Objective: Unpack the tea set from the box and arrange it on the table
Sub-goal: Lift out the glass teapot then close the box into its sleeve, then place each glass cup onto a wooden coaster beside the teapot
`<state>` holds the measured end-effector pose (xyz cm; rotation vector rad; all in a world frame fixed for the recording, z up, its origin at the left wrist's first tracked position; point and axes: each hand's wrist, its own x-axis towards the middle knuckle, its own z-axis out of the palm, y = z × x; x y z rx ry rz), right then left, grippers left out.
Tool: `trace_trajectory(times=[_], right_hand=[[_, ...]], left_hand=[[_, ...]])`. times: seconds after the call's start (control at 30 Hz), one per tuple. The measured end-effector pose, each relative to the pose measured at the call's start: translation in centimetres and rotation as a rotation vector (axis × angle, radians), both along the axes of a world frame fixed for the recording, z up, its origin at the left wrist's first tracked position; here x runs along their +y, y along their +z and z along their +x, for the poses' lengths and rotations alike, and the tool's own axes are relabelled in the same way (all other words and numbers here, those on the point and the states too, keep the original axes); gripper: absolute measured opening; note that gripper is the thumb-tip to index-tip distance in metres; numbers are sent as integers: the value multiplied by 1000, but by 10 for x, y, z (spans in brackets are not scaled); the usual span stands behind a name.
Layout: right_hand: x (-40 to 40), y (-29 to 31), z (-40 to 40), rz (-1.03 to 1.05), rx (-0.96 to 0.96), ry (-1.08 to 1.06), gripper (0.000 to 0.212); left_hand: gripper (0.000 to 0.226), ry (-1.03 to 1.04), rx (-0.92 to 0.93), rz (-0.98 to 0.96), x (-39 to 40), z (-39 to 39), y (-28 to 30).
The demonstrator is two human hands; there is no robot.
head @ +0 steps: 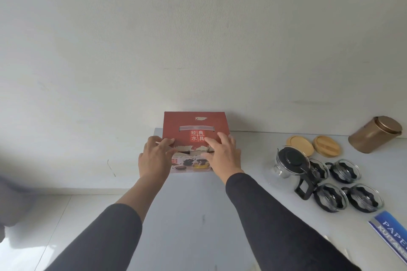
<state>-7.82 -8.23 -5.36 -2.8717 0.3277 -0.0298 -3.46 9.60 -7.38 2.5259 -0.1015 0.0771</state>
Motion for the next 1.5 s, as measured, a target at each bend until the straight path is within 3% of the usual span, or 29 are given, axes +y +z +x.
trace_trajectory(times=[0.2, 0.47, 0.63, 0.83, 1.17, 1.4, 1.5], right_hand=[[-16, -9, 33, -116, 36, 61, 61], [-18, -15, 52, -117, 75, 97, 73], [-15, -9, 32, 52, -15, 76, 84], [-13, 10, -19, 262, -218, 3, 69], [-56, 73, -85, 202, -546, -134, 54], [-105, 99, -130, 122, -641, 61, 48], [-149, 101, -158, 133, -655, 0, 46]], left_hand=[[28, 37, 33, 0, -13, 30, 4], [26, 33, 48, -56, -12, 30, 0], [28, 94, 93, -13, -18, 31, 13], [35, 53, -47, -72, -36, 9, 43], [35, -107, -166, -158, -93, -55, 99], [33, -82, -244, -213, -154, -107, 122], [34, -102, -220, -226, -196, -139, 118]])
